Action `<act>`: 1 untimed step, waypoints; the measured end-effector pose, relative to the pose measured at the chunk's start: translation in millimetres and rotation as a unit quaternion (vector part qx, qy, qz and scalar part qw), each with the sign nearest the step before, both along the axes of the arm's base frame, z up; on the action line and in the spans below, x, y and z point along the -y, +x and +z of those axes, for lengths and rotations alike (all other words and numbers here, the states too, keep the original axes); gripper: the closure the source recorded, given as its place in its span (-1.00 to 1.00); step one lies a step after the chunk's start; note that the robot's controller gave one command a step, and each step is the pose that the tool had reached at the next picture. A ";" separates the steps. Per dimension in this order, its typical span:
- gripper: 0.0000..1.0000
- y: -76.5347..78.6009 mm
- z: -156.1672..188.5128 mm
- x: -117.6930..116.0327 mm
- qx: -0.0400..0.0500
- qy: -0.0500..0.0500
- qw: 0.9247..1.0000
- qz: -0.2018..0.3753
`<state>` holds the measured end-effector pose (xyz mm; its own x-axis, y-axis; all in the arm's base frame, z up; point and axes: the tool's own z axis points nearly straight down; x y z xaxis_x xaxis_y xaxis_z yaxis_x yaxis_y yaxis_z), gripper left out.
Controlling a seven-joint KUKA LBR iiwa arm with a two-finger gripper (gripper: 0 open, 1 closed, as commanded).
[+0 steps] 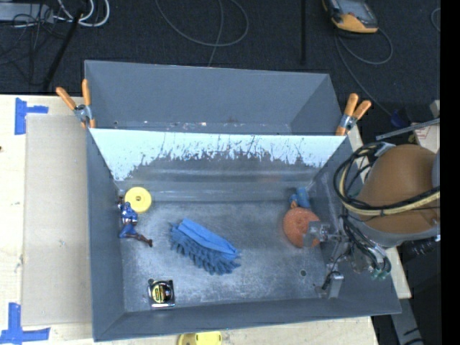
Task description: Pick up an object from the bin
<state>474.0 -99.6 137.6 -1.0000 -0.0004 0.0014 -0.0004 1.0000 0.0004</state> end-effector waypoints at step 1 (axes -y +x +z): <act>-1.00 39.3 -42.5 6.7 0.005 -0.001 1.000 -0.015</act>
Offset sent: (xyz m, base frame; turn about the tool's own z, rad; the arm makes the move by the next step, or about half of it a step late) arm 0.0393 0.0045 -0.0676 -0.0030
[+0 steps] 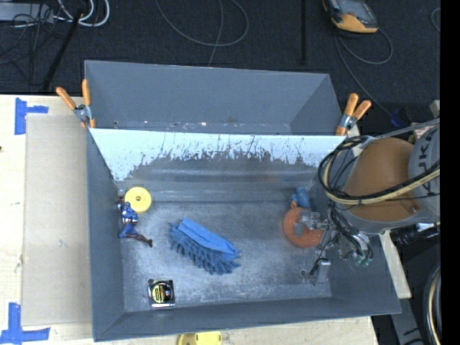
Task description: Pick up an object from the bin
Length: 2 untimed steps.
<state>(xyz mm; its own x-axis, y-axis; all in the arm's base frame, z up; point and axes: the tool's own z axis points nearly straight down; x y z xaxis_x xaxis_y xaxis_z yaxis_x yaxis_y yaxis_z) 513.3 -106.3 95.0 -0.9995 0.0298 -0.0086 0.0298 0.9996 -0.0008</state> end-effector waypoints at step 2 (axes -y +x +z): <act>-1.00 22.6 -23.2 11.4 -0.005 0.002 1.000 0.026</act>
Offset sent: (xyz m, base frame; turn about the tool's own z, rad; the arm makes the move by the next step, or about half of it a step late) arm 0.0470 -0.0475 -0.0186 -0.0737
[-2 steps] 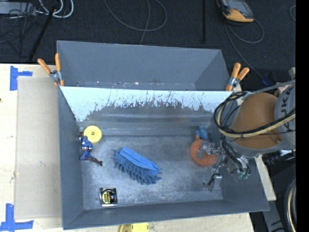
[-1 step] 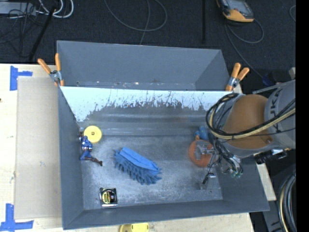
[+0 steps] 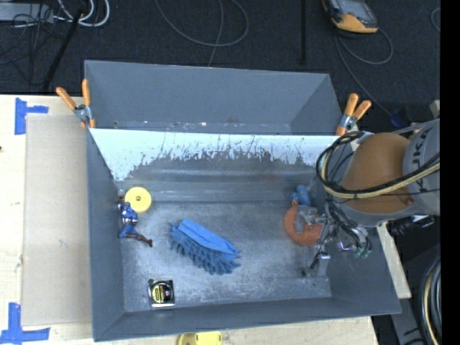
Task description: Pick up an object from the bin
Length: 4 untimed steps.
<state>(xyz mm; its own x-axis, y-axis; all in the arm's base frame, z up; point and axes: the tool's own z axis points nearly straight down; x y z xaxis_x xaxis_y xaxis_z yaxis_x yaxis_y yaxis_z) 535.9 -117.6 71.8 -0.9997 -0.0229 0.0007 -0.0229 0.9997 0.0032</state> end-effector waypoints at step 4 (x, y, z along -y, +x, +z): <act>-1.00 47.9 -1.3 27.7 0.001 -0.001 0.995 0.098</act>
Offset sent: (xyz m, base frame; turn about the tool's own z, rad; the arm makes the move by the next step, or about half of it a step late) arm 0.0224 -0.0382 -0.0018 -0.0124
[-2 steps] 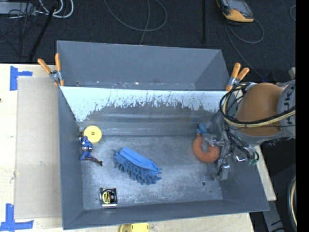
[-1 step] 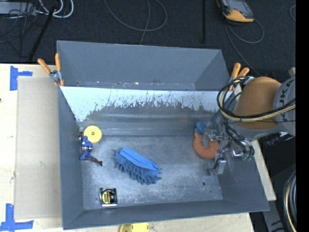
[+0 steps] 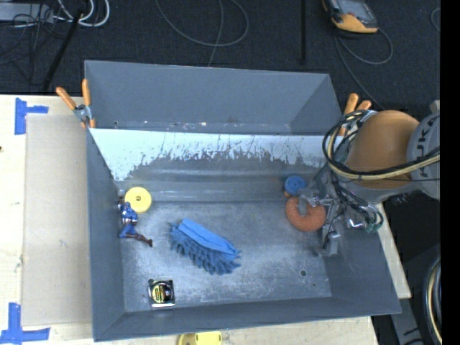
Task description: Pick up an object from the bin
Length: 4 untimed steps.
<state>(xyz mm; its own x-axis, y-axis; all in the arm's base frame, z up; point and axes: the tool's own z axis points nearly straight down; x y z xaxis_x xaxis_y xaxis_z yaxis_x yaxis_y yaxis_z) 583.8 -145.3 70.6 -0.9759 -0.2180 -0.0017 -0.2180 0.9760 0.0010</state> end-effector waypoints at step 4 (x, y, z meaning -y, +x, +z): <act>-1.00 17.7 -0.8 -9.3 -0.006 -0.002 0.999 0.040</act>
Offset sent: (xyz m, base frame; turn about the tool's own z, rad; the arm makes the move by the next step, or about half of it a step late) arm 0.0290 0.0042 -0.0001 0.3035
